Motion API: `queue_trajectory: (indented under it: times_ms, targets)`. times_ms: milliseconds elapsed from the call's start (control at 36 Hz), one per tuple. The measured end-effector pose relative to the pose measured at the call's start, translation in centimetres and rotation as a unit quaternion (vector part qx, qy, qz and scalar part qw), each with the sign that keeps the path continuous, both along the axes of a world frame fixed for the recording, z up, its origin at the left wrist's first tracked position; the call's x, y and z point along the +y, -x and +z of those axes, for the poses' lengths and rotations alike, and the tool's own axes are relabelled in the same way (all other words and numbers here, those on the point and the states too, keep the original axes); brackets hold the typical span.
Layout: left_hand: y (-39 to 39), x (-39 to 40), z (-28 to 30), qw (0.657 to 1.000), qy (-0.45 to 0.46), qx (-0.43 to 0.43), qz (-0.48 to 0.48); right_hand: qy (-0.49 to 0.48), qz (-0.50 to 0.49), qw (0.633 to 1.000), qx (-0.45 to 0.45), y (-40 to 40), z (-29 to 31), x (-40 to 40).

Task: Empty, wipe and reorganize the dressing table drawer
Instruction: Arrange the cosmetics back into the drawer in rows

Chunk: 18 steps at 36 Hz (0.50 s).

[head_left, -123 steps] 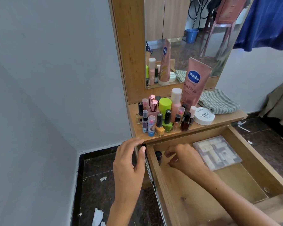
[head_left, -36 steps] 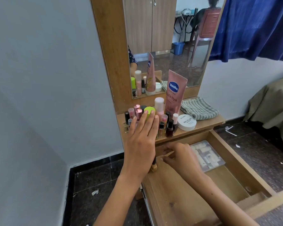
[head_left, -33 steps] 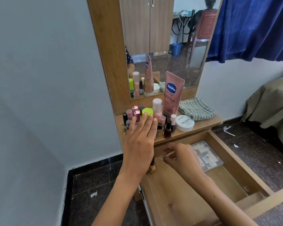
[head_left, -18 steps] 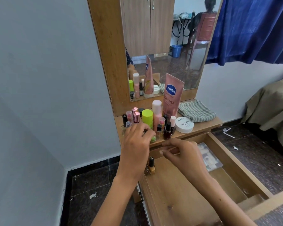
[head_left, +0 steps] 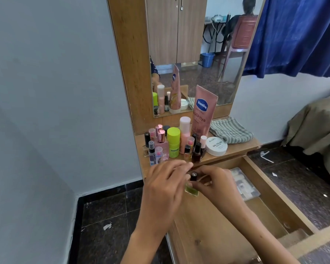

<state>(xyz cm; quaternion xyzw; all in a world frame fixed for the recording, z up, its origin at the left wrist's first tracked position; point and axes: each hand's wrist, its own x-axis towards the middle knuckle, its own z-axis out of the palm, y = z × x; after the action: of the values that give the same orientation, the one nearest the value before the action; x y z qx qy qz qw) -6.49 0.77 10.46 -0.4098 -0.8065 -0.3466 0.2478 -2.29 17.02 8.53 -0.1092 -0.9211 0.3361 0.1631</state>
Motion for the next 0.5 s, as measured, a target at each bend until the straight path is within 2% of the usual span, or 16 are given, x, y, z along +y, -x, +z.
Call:
queue_trajectory:
  times_ms: [83,222,500]
  targets:
    - [0.0,-0.9,-0.1,0.999,-0.015,-0.001,0.033,-0.02,-0.041,0.997,-0.065,0.6,-1.5,0.7]
    - [0.3,-1.9,-0.7,0.998,-0.026,-0.013,0.064,-0.045,-0.051,0.988,-0.137,2.1,-3.1,0.5]
    - [0.1,-2.9,-0.9,0.995,-0.026,-0.046,0.081,-0.04,-0.035,0.989,-0.137,3.6,-4.1,-0.5]
